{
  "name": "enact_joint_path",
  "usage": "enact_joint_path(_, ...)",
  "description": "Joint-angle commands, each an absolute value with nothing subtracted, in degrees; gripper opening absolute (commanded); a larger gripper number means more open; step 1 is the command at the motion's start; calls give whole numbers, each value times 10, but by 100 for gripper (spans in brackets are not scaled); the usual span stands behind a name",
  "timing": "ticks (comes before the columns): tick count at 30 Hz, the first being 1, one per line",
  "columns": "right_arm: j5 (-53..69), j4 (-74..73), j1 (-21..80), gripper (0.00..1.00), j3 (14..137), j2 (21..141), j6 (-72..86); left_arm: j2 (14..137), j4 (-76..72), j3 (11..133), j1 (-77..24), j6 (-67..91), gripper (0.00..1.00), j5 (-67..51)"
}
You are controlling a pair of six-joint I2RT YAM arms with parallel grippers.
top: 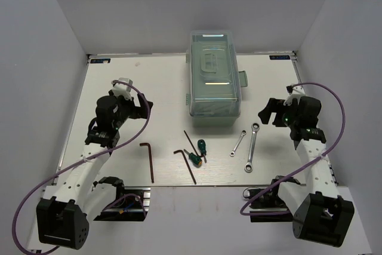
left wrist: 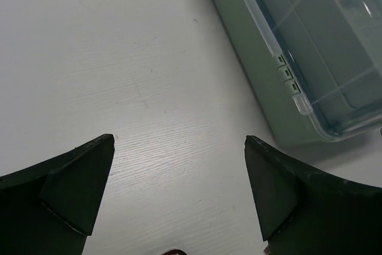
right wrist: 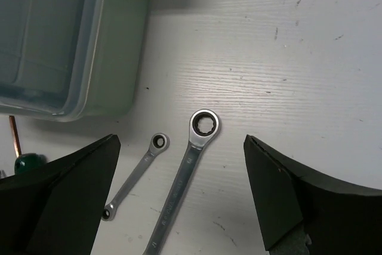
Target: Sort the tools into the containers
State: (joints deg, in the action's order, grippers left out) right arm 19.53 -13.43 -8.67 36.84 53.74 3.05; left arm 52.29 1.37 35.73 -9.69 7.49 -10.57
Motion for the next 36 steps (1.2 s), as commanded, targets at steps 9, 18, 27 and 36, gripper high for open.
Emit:
enact_joint_path(9,492,-235,-68,59,532,663,-116,569,-27,373,-98,88,96,-209)
enact_joint_path(18,378,-296,29,25,916,855,-55,671,-77,432,-98,142,0,-301)
enact_joint_path(27,329,-283,189,79,1152,1068,86,779,-179,472,-98,212,76,-377)
enact_joint_path(36,120,-286,280,76,1214,1154,143,833,-224,490,-98,243,76,-410)
